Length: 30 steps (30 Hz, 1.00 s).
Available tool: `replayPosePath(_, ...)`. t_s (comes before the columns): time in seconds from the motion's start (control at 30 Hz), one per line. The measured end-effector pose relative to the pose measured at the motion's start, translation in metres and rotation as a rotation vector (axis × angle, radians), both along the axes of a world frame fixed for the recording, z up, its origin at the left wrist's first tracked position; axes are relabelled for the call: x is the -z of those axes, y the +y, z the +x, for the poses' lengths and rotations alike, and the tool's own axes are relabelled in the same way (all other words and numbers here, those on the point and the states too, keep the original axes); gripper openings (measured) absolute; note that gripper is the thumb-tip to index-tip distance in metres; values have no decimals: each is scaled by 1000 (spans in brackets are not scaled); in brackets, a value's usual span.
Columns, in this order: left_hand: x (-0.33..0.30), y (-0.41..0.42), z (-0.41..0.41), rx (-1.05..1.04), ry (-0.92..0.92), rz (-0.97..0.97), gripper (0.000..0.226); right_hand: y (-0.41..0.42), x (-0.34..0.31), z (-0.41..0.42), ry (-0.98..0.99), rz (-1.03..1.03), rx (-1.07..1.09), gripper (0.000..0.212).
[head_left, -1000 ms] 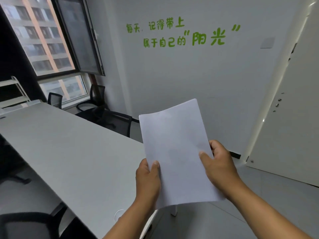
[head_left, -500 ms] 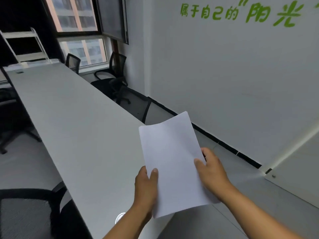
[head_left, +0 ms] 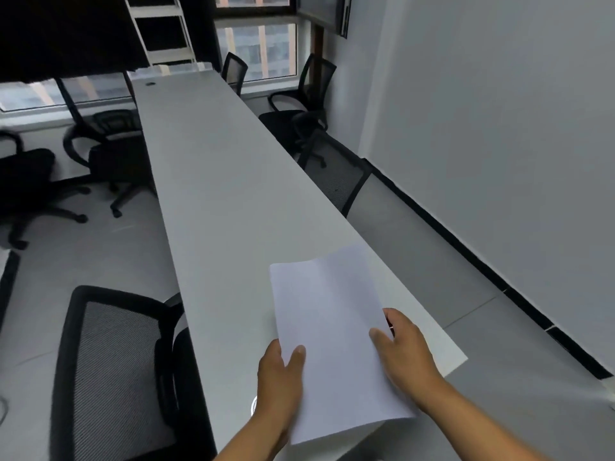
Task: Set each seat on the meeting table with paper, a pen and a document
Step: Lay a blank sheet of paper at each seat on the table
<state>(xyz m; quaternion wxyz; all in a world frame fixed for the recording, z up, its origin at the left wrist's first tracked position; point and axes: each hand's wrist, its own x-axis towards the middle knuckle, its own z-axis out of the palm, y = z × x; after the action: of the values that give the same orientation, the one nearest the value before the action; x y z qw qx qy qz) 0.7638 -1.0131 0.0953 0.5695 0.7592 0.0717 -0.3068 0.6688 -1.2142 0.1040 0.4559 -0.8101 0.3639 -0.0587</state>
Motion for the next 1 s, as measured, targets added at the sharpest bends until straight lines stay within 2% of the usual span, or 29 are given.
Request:
replayPosePath(0.07,7,-2,0,-23,9,25,10,-7,12,5,1,24,-25,20)
replayPosePath(0.27,42,-18,-10,-167,78,86,17,-38,52,19,63,116,-125,24)
replayPosePath(0.33,59,-19,-16,-215,112,117,29,-45,63,21,85,151,-153,26)
replayPosePath(0.4,98,-18,-25,-283,163,142,61,-52,77,20,107,182,-196,24)
replayPosePath(0.43,127,-14,-33,-318,207,123,68,-56,84,19,122,199,-217,23)
replayPosePath(0.5,140,-10,-45,-354,281,81,60,-59,93,17,142,213,-234,21)
replayPosePath(0.6,99,-24,-54,-424,331,-1,32,-64,106,13,167,238,-232,17)
replayPosePath(0.8,95,-24,-72,-485,397,-80,30,-70,122,0,211,289,-244,17)
replayPosePath(1.0,97,-21,-81,-529,386,-102,31,-80,130,-2,222,322,-282,18)
